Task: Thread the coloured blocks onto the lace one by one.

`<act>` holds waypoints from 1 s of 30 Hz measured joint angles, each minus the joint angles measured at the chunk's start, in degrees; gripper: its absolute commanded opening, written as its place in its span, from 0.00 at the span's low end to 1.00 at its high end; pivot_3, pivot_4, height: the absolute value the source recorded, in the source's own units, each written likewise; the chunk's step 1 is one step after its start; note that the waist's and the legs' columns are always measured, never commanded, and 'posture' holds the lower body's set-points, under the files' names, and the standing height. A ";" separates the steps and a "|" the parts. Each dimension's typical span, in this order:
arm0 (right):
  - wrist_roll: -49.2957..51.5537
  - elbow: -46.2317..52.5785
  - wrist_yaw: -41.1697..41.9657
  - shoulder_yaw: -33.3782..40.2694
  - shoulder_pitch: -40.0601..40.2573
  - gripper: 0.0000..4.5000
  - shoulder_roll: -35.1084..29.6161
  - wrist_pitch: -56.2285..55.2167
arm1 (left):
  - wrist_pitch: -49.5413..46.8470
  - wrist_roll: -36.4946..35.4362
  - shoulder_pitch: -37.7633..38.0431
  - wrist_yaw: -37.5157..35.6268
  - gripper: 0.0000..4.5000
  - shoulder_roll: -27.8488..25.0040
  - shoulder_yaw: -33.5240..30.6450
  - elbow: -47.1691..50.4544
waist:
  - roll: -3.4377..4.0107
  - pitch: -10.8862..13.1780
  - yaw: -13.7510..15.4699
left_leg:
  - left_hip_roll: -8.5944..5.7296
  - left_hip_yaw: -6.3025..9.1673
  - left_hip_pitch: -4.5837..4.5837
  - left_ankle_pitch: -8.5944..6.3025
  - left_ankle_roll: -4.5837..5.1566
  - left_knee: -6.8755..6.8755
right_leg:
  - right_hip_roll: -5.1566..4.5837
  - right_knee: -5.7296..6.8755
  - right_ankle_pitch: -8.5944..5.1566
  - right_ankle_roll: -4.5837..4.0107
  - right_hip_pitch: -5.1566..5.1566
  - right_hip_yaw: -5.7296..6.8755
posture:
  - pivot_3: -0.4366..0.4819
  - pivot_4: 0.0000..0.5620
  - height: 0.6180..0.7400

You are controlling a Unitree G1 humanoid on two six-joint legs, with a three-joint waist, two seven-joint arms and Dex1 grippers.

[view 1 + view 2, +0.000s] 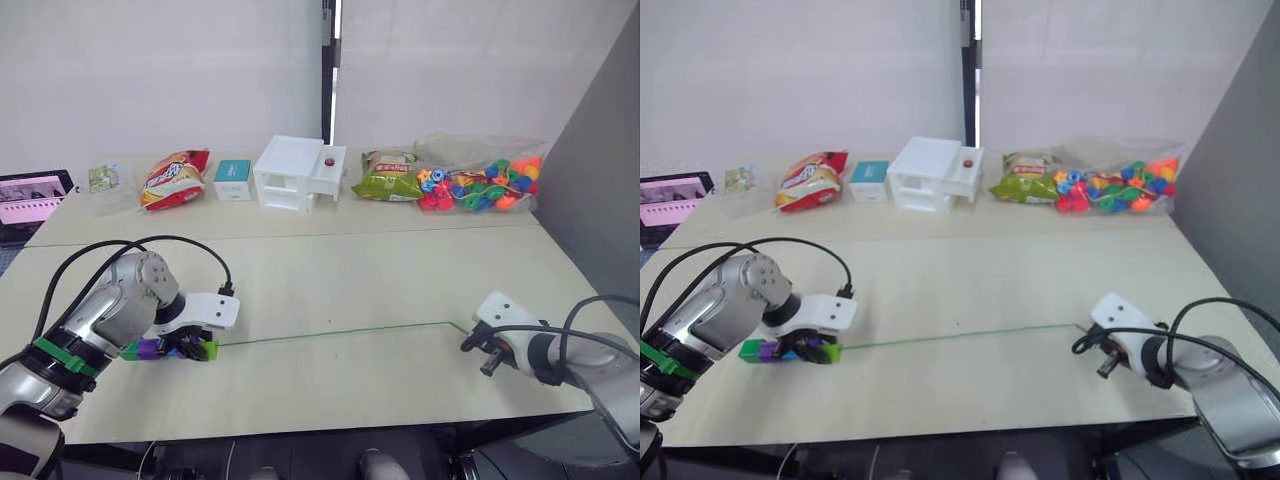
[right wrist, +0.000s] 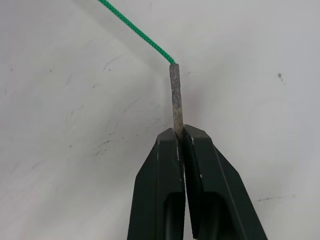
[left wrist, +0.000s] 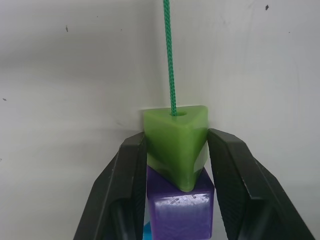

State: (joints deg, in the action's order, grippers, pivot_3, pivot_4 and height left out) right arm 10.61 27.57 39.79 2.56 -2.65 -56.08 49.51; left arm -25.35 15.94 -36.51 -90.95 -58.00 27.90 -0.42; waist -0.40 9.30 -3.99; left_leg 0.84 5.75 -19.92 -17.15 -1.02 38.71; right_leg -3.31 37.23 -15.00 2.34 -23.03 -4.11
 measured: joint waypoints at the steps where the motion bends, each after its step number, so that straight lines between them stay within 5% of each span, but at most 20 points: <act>1: -0.04 0.03 0.06 -0.53 -0.44 0.00 0.13 0.00 | -0.04 0.02 0.20 0.04 0.29 -0.03 -0.12 0.13 | 0.01 0.00 -0.05 | 0.00 0.00 0.00 0.00 0.00 0.00 | 0.00 0.00 0.00 0.00 0.00 0.00 | 0.48 0.27 1.00; 15: -5.54 -2.41 -1.36 -15.28 -10.59 0.00 7.16 1.01 | -2.08 0.58 2.47 1.56 0.29 0.01 -2.09 1.78 | -0.12 -0.18 -0.31 | 0.08 0.00 0.52 -0.01 0.01 -0.08 | 0.07 -0.06 -0.06 -0.04 0.44 -0.01 | 0.48 0.27 1.00; 17: -6.45 -3.02 -1.82 -15.61 -10.65 0.16 8.07 0.94 | -1.90 0.59 3.17 2.67 0.29 0.26 -2.60 1.92 | -0.21 -0.26 -0.27 | 0.07 -0.02 0.87 -0.02 0.02 -0.25 | 0.04 -0.14 -0.42 0.40 0.84 -0.02 | 0.48 0.27 1.00; 19: -7.14 -3.36 -2.07 -15.25 -10.65 0.30 8.14 0.56 | -1.18 0.52 3.90 3.44 0.52 0.47 -3.35 2.01 | -0.20 -0.39 -0.12 | 0.07 -0.02 0.93 -0.01 0.02 -0.35 | 0.03 -0.14 -0.44 0.43 0.85 -0.02 | 0.48 0.27 1.00; 26: -5.42 -2.76 0.27 -9.01 -8.26 0.83 6.81 -1.01 | -0.77 -1.76 7.31 5.21 1.00 -0.24 -7.36 4.98 | 0.02 -0.48 0.56 | 0.05 0.06 0.80 -0.01 0.01 -0.37 | 0.01 -0.09 -0.36 0.30 0.51 0.04 | 0.48 0.27 1.00; 28: -2.87 0.29 1.93 -5.12 -5.35 0.97 6.39 -0.60 | -2.82 -4.72 9.72 4.69 1.00 -2.44 -10.52 7.37 | -0.11 -0.37 0.72 | 0.04 0.07 0.35 -0.01 0.01 -0.33 | 0.00 0.00 -0.14 -0.07 -0.07 0.03 | 0.48 0.27 1.00; 30: 0.14 4.03 3.48 1.11 -1.88 0.99 6.12 0.79 | -5.97 -9.51 12.10 4.10 1.00 -4.98 -16.72 9.97 | -0.22 -0.28 0.71 | 0.02 0.16 -0.42 0.00 0.00 0.08 | 0.01 0.48 -0.08 -0.14 -0.87 0.06 | 0.48 0.27 1.00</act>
State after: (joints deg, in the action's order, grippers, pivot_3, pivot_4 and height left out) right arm 10.75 31.60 43.27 3.68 -4.52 -49.96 50.30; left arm -31.32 6.43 -24.41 -86.85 -62.98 11.19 9.55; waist -0.61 9.02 -3.28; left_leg 0.85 5.91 -20.33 -17.15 -1.02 38.79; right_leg -3.30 37.71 -15.08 2.20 -23.90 -4.04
